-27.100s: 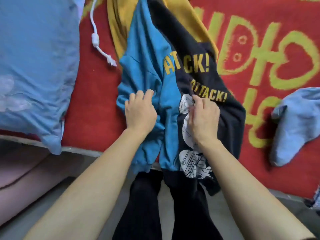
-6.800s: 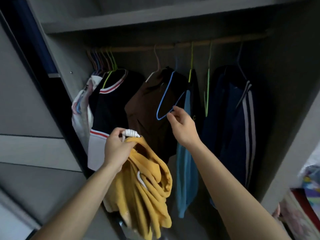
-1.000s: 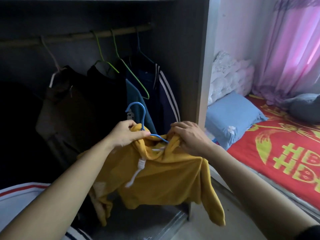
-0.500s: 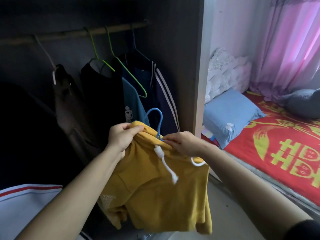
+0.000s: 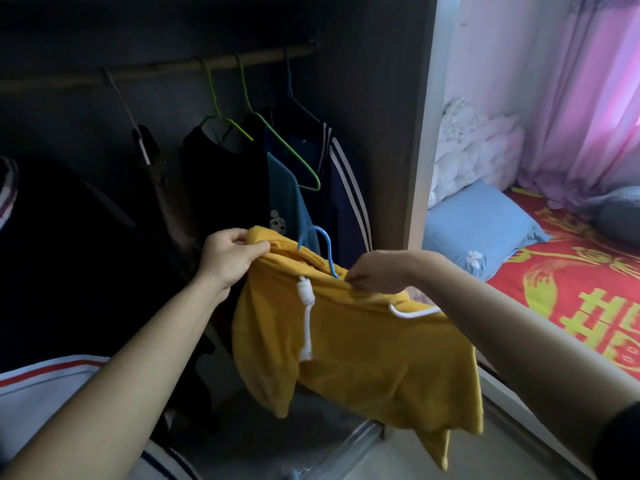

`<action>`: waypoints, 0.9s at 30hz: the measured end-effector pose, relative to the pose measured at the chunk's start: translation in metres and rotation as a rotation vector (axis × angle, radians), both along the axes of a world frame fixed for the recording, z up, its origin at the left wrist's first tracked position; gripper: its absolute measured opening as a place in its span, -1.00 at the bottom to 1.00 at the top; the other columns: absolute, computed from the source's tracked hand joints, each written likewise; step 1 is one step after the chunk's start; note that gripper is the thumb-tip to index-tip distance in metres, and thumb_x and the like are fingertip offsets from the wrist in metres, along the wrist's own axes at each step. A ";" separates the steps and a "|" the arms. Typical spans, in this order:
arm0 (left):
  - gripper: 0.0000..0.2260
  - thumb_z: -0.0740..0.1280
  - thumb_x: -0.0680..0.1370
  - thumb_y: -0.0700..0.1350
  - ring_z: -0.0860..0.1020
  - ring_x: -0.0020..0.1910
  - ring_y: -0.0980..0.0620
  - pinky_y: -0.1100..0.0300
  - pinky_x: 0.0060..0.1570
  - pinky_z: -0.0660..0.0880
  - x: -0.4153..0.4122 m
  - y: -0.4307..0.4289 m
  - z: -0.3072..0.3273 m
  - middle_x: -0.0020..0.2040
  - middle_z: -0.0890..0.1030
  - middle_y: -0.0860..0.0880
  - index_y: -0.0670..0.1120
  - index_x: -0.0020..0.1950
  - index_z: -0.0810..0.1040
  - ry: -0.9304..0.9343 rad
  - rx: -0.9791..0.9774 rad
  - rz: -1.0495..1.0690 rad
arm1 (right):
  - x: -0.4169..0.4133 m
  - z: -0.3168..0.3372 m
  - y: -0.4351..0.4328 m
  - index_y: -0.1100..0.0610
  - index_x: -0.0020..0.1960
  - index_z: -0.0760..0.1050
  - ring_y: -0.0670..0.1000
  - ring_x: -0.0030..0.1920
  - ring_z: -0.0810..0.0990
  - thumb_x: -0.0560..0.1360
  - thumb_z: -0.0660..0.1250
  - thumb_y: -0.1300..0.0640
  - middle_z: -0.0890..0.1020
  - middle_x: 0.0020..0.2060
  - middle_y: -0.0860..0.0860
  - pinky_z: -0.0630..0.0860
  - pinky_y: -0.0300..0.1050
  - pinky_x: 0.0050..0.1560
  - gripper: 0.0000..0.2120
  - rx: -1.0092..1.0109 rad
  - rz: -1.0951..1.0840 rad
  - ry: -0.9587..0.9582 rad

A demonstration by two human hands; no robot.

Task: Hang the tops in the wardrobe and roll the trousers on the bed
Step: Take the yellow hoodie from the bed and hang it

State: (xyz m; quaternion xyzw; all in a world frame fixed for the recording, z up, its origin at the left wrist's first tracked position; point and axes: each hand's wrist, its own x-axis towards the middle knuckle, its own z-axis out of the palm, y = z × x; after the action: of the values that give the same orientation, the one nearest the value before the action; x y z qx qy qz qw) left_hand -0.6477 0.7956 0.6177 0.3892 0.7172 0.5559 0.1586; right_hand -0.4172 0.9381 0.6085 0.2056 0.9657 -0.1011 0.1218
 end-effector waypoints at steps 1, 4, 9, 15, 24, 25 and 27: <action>-0.90 0.52 0.39 -0.17 0.63 -0.27 0.13 0.38 -0.34 0.51 0.004 0.002 0.001 -0.29 0.69 0.04 -0.02 -0.18 0.64 -0.003 0.024 -0.047 | -0.003 -0.002 -0.001 0.06 0.36 0.51 -0.03 0.00 0.51 0.69 0.08 0.08 0.61 0.17 -0.02 0.44 -0.13 0.11 -0.66 0.015 0.004 -0.085; -0.78 0.51 0.32 -0.02 0.65 -0.15 0.05 0.21 -0.16 0.56 0.010 0.005 -0.005 -0.16 0.69 0.00 0.00 -0.08 0.64 0.027 -0.009 -0.085 | 0.000 0.001 0.003 0.05 0.28 0.57 -0.04 -0.04 0.54 0.68 0.13 0.06 0.63 0.04 -0.05 0.49 -0.13 0.09 -0.71 -0.051 -0.002 0.069; -0.63 0.43 0.34 0.33 0.66 -0.14 0.02 0.11 -0.10 0.58 -0.005 0.001 -0.009 -0.22 0.70 0.06 0.04 -0.14 0.70 0.056 -0.277 -0.124 | 0.020 0.024 0.013 -0.06 0.01 0.65 -0.22 -0.10 0.63 0.62 0.28 0.02 0.69 -0.10 -0.16 0.50 -0.42 -0.13 -0.84 -0.454 -0.204 0.647; -0.77 0.32 0.53 0.24 0.58 -0.05 0.21 0.29 -0.14 0.45 0.012 0.016 -0.002 -0.06 0.64 0.18 0.13 -0.01 0.64 0.310 -0.152 -0.113 | 0.013 0.038 0.014 -0.02 0.02 0.66 -0.22 -0.15 0.63 0.63 0.28 0.00 0.68 -0.13 -0.18 0.52 -0.37 -0.12 -0.82 -0.381 -0.216 0.544; -0.73 0.23 0.60 -0.11 0.44 -0.28 -0.04 0.11 -0.19 0.38 0.051 0.019 -0.008 -0.30 0.50 -0.12 -0.21 -0.24 0.52 -0.030 -0.325 -0.579 | 0.020 0.006 0.004 0.03 0.11 0.65 -0.21 -0.09 0.63 0.59 0.32 -0.08 0.68 -0.10 -0.17 0.57 -0.31 -0.04 -0.76 -0.327 -0.170 0.598; -0.73 0.23 0.57 -0.11 0.36 -0.33 -0.01 0.11 -0.27 0.32 0.054 0.020 -0.012 -0.36 0.41 -0.10 -0.15 -0.31 0.44 -0.068 -0.336 -0.565 | 0.023 -0.001 0.005 0.03 0.13 0.64 -0.16 -0.05 0.64 0.58 0.29 -0.17 0.68 -0.06 -0.13 0.59 -0.21 0.03 -0.67 -0.314 -0.214 0.608; -0.67 0.22 0.54 -0.09 0.28 -0.40 0.04 0.12 -0.34 0.25 0.057 0.021 -0.018 -0.44 0.31 -0.02 -0.03 -0.43 0.32 -0.114 -0.347 -0.493 | 0.038 -0.016 0.012 0.02 0.18 0.59 -0.06 0.06 0.62 0.53 0.14 -0.40 0.66 0.03 -0.06 0.57 -0.01 0.19 -0.43 -0.350 -0.375 0.540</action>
State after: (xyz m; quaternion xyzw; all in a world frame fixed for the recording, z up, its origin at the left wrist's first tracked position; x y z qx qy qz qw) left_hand -0.5903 0.8166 0.6001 0.4868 0.6751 0.3909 0.3930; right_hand -0.3787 0.9498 0.5930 0.3209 0.8768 -0.3357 -0.1249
